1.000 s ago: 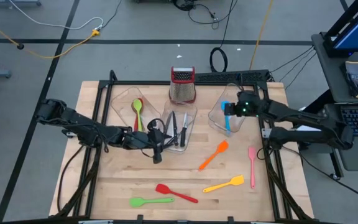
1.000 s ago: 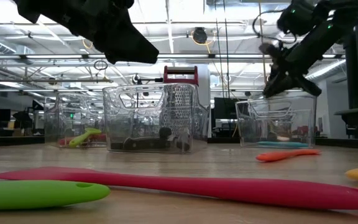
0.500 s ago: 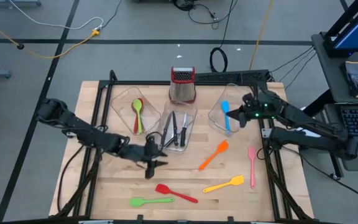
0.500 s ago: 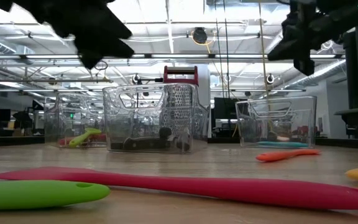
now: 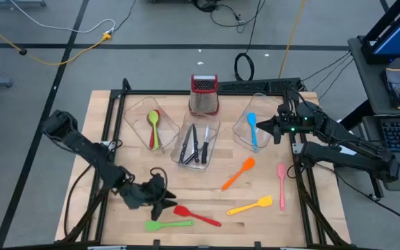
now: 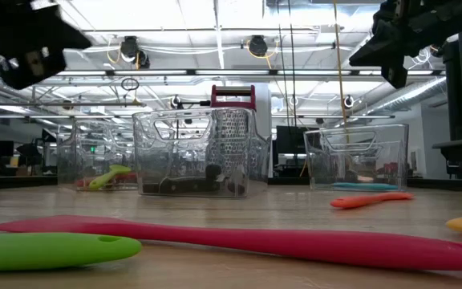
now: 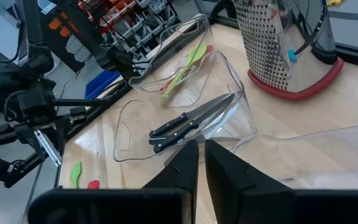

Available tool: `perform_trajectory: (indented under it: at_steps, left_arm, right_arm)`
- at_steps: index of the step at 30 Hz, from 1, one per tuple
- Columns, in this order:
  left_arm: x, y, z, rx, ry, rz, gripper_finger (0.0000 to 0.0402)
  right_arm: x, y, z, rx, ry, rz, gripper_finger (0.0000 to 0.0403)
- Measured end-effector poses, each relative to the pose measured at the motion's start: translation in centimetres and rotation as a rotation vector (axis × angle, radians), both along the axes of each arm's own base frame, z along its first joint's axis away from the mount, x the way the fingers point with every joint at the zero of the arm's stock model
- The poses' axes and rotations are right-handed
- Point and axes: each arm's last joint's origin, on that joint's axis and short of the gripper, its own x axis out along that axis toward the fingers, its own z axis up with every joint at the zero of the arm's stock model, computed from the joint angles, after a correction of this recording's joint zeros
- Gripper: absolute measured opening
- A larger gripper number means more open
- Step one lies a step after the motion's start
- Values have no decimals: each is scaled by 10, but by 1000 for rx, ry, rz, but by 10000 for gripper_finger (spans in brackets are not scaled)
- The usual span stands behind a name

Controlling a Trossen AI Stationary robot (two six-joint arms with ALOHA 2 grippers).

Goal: Pick & Place Kitchen Items
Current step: Put the green spatula on the right transparent bin

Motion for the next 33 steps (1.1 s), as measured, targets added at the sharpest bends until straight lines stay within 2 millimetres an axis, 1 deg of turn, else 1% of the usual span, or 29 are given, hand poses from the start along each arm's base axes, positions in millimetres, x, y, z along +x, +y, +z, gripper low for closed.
perform_trajectory:
  at_steps: [4,8,12,16,18,21,24,26,29,31,33]
  left_arm:
    - [-5,-18,-16,51,42,-73,159]
    - [-15,-33,-37,53,149,-154,159]
    - [-28,-39,-50,4,298,-164,159]
    - [-38,-40,-54,-19,380,-143,158]
    - [-40,-42,-53,-38,385,-138,158]
    - [-38,-45,-49,-65,373,-134,158]
    - [-30,-56,-32,-56,332,-160,158]
    - [-25,-64,-20,-7,321,-180,158]
    - [-21,-77,-6,130,338,-203,158]
    - [-19,-84,-5,204,391,-211,158]
    - [-20,-90,-11,260,476,-210,158]
  right_arm:
    - [0,0,0,-2,0,1,22]
    - [0,0,0,1,-1,0,22]
    - [0,0,0,6,-4,-2,22]
    - [0,0,1,5,-8,-3,22]
    - [0,0,1,4,-9,-4,20]
    - [0,0,1,4,-9,-4,19]
    - [1,0,0,4,-6,-4,18]
    - [1,0,0,5,-5,-4,18]
    - [1,0,0,4,-5,-4,18]
    - [1,0,0,4,-5,-4,18]
    - [1,0,0,4,-5,-4,18]
